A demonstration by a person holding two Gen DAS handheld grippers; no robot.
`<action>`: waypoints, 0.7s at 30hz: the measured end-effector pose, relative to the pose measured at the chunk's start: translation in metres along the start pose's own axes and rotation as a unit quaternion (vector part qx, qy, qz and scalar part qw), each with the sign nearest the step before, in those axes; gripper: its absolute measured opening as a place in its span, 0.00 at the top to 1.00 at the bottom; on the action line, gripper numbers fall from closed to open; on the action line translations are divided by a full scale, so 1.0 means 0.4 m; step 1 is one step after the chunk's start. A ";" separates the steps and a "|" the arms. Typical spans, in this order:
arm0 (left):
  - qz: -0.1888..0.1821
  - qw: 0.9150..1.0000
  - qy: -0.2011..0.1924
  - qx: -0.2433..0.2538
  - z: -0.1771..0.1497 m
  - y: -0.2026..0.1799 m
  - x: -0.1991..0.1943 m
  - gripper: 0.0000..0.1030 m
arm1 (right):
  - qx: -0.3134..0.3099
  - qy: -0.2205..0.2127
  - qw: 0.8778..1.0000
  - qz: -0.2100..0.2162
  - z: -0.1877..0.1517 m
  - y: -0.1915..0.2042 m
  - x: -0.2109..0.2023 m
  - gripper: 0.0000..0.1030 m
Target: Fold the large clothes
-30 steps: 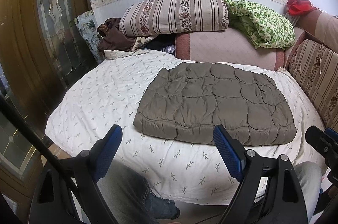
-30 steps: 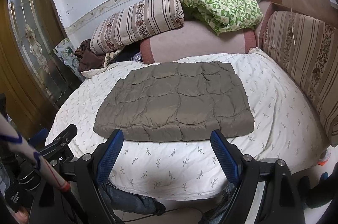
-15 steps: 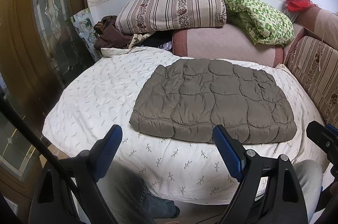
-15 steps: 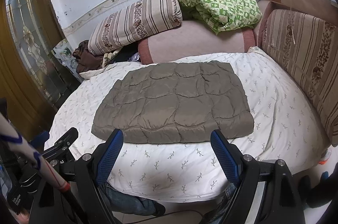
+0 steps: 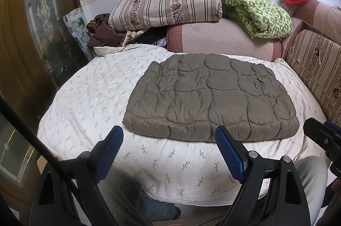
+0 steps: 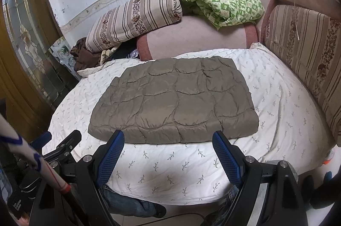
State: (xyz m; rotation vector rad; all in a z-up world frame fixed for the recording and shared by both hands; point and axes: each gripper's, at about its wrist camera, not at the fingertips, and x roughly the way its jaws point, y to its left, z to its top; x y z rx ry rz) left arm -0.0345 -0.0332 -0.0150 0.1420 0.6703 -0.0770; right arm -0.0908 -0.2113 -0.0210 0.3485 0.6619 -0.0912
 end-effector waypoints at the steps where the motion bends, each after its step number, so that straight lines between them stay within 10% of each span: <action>1: -0.001 1.000 0.002 0.000 -0.001 0.000 0.003 0.15 | 0.001 0.001 1.000 0.000 -0.001 0.000 0.001 0.14; 21: -0.010 1.000 0.003 -0.011 0.013 0.001 0.071 0.15 | 0.010 0.010 1.000 -0.006 0.016 -0.029 0.055 0.14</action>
